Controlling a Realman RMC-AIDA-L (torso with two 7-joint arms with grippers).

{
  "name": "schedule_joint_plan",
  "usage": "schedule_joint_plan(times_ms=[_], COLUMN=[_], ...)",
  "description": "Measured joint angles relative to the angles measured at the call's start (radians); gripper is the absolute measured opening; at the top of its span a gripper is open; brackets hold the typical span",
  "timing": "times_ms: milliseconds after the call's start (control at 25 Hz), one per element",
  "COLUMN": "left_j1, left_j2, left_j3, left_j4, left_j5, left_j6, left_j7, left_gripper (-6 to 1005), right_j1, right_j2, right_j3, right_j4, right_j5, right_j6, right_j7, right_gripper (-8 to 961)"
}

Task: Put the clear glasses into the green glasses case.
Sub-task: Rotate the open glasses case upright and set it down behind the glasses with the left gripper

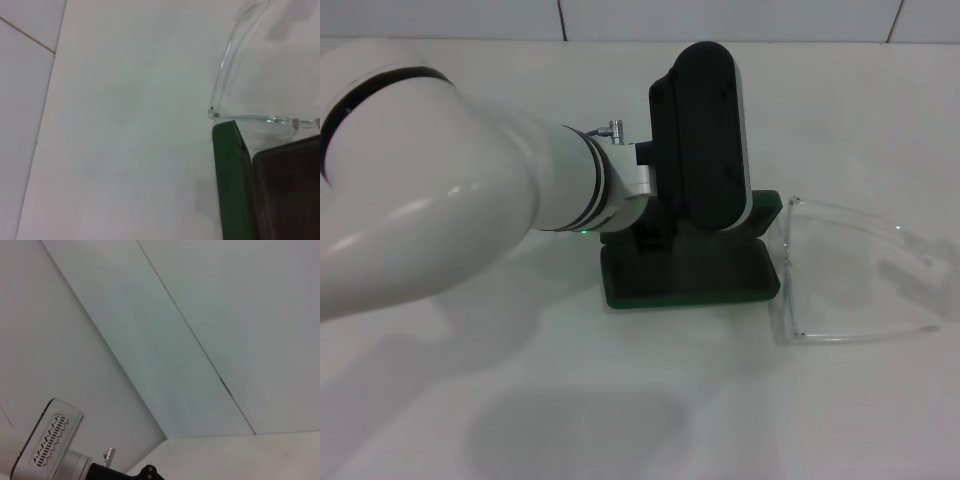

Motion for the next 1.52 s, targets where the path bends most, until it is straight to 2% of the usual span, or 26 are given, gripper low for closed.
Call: schedule_joint_plan(times_ms=[840,1080,1520], left_j1=[0.048,0.04,0.057], left_j2=[0.002,0.002,0.002], left_j3=[0.083,0.09,0.104], left_j4=[-0.033,-0.088,-0.091], left_j5=[-0.015,-0.014,-0.026], left_j6=[-0.237,-0.271,-0.295], left_j7=[-0.017,-0.009,0.064], left_gripper=[171,184,207], right_j1=[-0.013,-0.018,-0.026], right_j2=[0.0,0.001,0.002], right_j3=[0.005,0.007,0.009], right_j4=[0.0,0.0,0.0], right_j5=[-0.007,-0.008,-0.009], right_j6=[0.001,0.001,0.0], right_j7=[-0.014,-0.015,-0.025], right_gripper=[609,608,606])
